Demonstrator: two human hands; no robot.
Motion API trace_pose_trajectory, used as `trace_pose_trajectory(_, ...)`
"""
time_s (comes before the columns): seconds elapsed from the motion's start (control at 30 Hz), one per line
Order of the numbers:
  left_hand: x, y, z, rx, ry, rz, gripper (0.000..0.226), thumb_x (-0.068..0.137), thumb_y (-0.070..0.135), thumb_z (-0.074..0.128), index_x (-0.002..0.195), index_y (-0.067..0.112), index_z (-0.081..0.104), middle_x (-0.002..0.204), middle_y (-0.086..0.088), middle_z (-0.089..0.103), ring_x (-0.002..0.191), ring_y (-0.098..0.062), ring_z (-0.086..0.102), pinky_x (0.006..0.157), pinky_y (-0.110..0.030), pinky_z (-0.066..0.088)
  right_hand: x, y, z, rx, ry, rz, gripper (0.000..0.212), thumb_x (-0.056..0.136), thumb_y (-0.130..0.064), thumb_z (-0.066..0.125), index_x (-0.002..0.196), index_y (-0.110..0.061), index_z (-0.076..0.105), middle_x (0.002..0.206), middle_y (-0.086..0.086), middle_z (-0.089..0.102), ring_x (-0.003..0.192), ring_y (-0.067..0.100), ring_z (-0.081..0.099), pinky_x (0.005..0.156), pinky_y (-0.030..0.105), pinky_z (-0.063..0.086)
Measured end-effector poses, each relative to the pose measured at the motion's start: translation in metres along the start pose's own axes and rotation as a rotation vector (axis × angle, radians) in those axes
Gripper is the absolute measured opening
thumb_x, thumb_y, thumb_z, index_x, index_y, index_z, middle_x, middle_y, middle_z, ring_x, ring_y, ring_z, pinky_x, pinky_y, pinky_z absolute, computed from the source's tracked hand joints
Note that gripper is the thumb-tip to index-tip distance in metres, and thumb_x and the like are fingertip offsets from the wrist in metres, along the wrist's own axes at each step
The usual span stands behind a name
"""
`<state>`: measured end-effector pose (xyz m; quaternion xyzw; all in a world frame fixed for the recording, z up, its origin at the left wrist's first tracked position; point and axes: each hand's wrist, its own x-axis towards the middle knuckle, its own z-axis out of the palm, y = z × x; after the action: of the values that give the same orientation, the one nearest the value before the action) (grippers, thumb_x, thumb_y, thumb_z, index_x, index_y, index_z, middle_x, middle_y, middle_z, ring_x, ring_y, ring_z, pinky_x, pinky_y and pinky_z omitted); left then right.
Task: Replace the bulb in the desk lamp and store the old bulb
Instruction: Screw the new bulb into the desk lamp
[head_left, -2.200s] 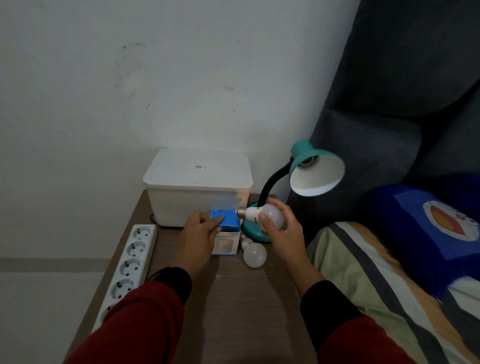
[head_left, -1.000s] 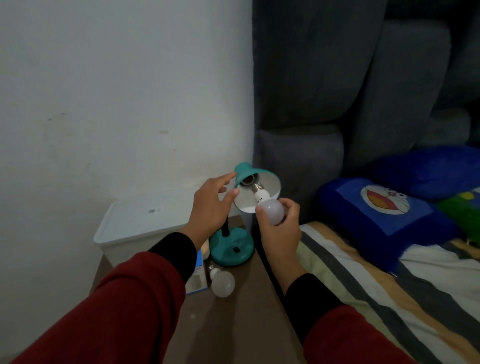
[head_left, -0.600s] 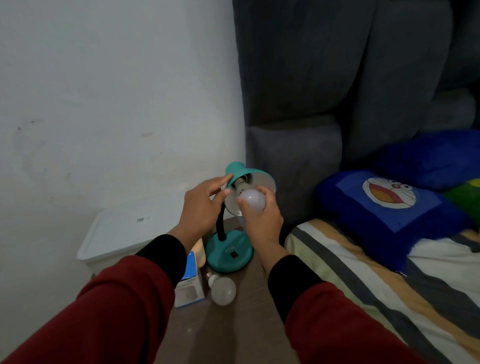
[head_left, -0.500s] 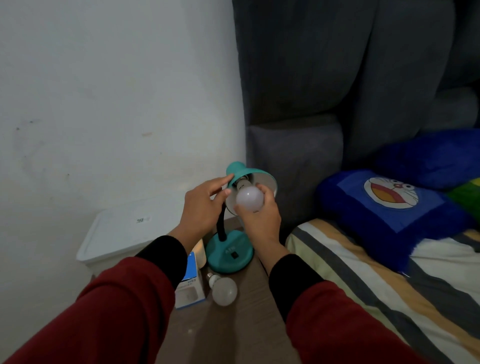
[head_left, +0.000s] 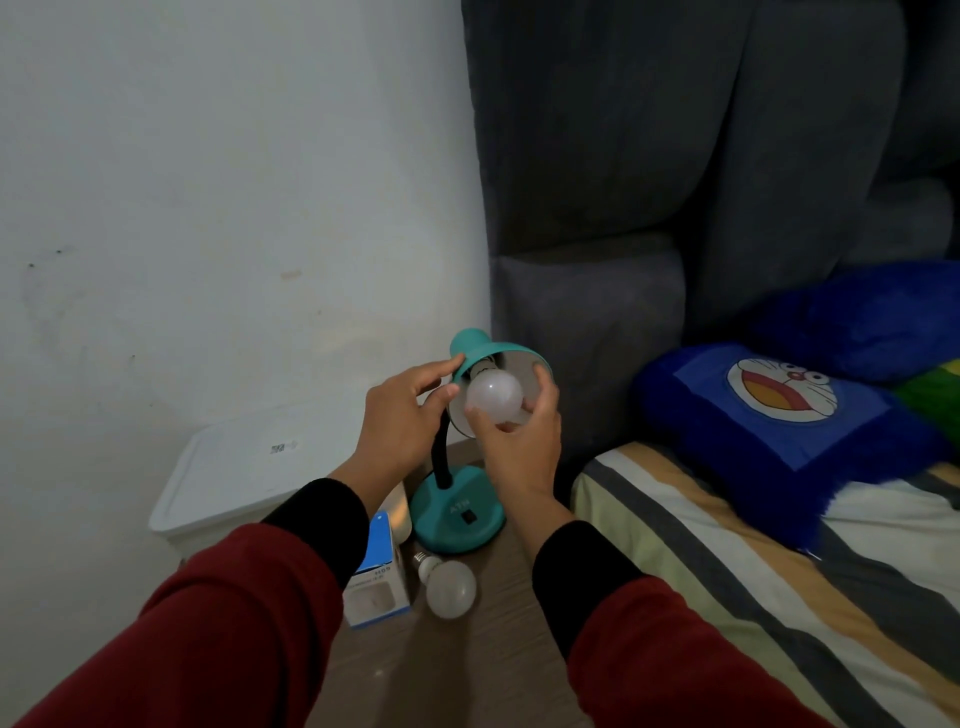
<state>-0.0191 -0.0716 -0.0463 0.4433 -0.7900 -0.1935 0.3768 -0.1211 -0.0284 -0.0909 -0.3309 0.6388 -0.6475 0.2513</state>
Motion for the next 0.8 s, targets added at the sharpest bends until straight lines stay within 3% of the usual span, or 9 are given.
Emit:
trace_pose_trajectory(0.1,-0.0001,0.0015,-0.0004,-0.009,-0.001,-0.011,0.034,0.091,0.016,0.058,0.124,0.025,0.061,0.124,0.001,0.065,0.109,-0.004,0.057,0.085,-0.001,0.031,-0.0007,-0.0010,-0.0018,0.007,-0.004,-0.005,0.063,0.076,-0.023,0.076,0.131,-0.027,0.045,0.123,0.003,0.047,0.100,0.017,0.057,0.073,0.007,0.048)
trace_pose_trajectory(0.13,0.0000,0.0021,-0.0005,-0.013,-0.002,-0.014,0.034,0.091,0.016,0.058,0.123,0.025,0.061,0.124,0.001,0.065,0.106,-0.001,0.055,0.087,-0.004,0.032,0.0001,-0.0010,-0.0022,0.023,0.010,0.019,0.058,0.078,-0.028,0.074,0.129,-0.024,0.047,0.122,0.003,0.052,0.098,0.016,0.058,0.070,0.006,0.046)
trace_pose_trajectory(0.23,0.0000,0.0027,-0.0005,-0.008,-0.005,-0.014,0.034,0.091,0.017,0.058,0.124,0.025,0.061,0.124,0.001,0.065,0.103,0.002,0.052,0.089,-0.008,0.034,0.0014,-0.0012,-0.0024,0.019,0.051,0.069,0.053,0.083,-0.043,0.066,0.125,-0.013,0.053,0.122,0.008,0.060,0.108,0.021,0.060,0.081,0.020,0.044)
trace_pose_trajectory(0.33,-0.0004,0.0027,0.0003,-0.016,-0.005,-0.025,0.034,0.091,0.016,0.058,0.124,0.025,0.061,0.124,0.001,0.065,0.107,-0.003,0.056,0.090,-0.012,0.035,-0.0007,0.0011,-0.0025,-0.087,0.025,0.019,0.070,0.079,-0.038,0.071,0.137,-0.012,0.042,0.133,0.009,0.047,0.117,0.024,0.053,0.092,0.028,0.046)
trace_pose_trajectory(0.43,-0.0006,0.0037,0.0014,-0.019,0.002,-0.032,0.035,0.091,0.016,0.058,0.124,0.025,0.060,0.124,0.001,0.065,0.111,-0.008,0.058,0.091,-0.012,0.035,-0.0009,0.0026,-0.0025,-0.050,0.047,0.001,0.064,0.078,-0.024,0.074,0.131,-0.018,0.040,0.126,0.010,0.053,0.103,0.022,0.060,0.076,0.017,0.048)
trace_pose_trajectory(0.5,-0.0003,0.0045,0.0007,-0.021,-0.003,-0.032,0.035,0.091,0.015,0.058,0.124,0.024,0.061,0.125,0.001,0.065,0.113,-0.010,0.058,0.092,-0.012,0.035,0.0004,0.0017,-0.0020,-0.028,0.054,0.048,0.054,0.082,-0.033,0.070,0.125,-0.013,0.045,0.115,0.011,0.063,0.089,0.016,0.060,0.060,0.008,0.039)
trace_pose_trajectory(0.53,-0.0003,0.0045,0.0002,-0.022,-0.006,-0.032,0.034,0.091,0.015,0.058,0.124,0.024,0.061,0.125,0.001,0.064,0.115,-0.010,0.058,0.092,-0.012,0.035,0.0008,0.0007,-0.0018,-0.026,0.060,0.062,0.055,0.082,-0.038,0.068,0.124,-0.010,0.047,0.114,0.011,0.064,0.088,0.015,0.059,0.059,0.009,0.039)
trace_pose_trajectory(0.67,-0.0001,0.0040,-0.0004,-0.017,-0.009,-0.028,0.034,0.091,0.015,0.058,0.123,0.025,0.061,0.126,0.001,0.064,0.116,-0.010,0.057,0.093,-0.011,0.033,-0.0010,-0.0013,-0.0021,-0.070,0.066,0.023,0.075,0.075,-0.034,0.075,0.137,-0.011,0.039,0.129,0.008,0.047,0.110,0.022,0.055,0.089,0.029,0.049)
trace_pose_trajectory(0.8,0.0003,0.0048,0.0012,-0.028,-0.005,-0.038,0.034,0.091,0.015,0.058,0.123,0.025,0.061,0.126,0.001,0.064,0.116,-0.011,0.057,0.094,-0.011,0.034,-0.0011,-0.0023,-0.0030,-0.038,0.030,0.031,0.059,0.078,-0.030,0.074,0.128,-0.019,0.046,0.121,0.007,0.057,0.096,0.017,0.059,0.075,0.019,0.043)
